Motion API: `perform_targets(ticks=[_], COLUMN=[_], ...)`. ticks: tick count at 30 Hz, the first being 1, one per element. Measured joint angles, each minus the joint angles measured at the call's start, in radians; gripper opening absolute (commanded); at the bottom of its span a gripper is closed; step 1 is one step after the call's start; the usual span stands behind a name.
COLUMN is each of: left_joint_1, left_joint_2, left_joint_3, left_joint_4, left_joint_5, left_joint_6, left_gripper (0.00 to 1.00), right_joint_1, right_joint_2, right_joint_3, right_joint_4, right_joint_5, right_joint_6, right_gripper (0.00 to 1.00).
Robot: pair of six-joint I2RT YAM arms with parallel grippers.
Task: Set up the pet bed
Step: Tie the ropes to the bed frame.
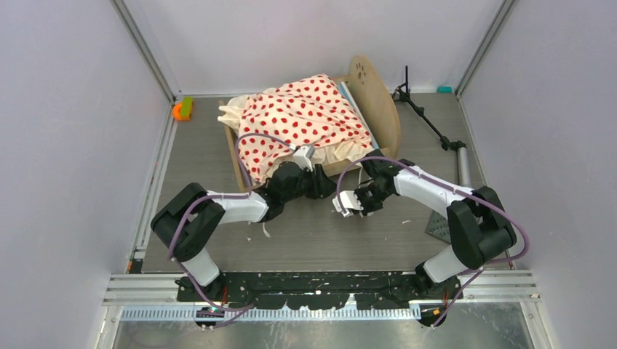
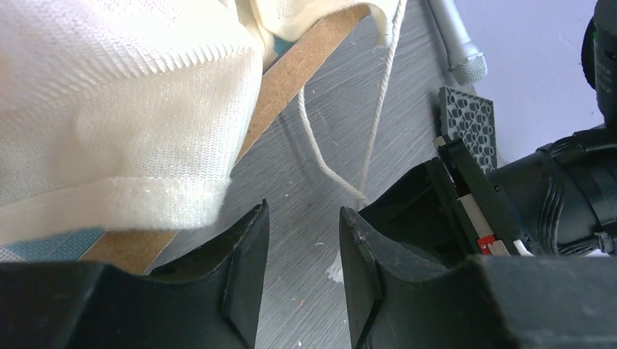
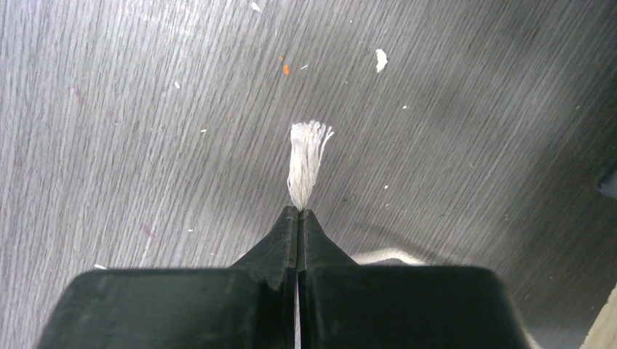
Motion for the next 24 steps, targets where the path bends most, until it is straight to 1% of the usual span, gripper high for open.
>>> perform_targets(ticks=[8, 11, 18, 21, 24], left_joint_1=[-0.045, -0.071, -0.137, -0.136, -0.130], left_joint_2=[0.012, -0.009, -0.026, -0.047, -0.141], left_joint_3=[-0.010, -0.021, -0.005, -0.021, -0.074], left_joint_4=[0.011, -0.021, -0.080, -0.127, -0.207], left_joint_5=[0.000, -0.005, -0.044, -0.103, -0.200], left_joint_6=[-0.014, -0.005, 0.024, 0.028, 0.042], left_gripper=[0.42, 0.42, 0.37, 0.37, 0.37], right_joint_1=[-0.027, -0.048, -0.099, -0.101, -0.102], right_joint_2=[-0.011, -0.012, -0.027, -0.027, -0.027], right_joint_3=[-0.011, -0.015, -0.028, -0.028, -0.028], right_joint_4=[-0.003, -0.003, -0.003, -0.003, -0.002], right_joint_5=[0.003, 0.003, -0.015, -0.026, -0.038], right_joint_6=[0.001, 0.002, 0.010, 0.014, 0.016], right_gripper=[0.00, 0.00, 0.00, 0.00, 0.00])
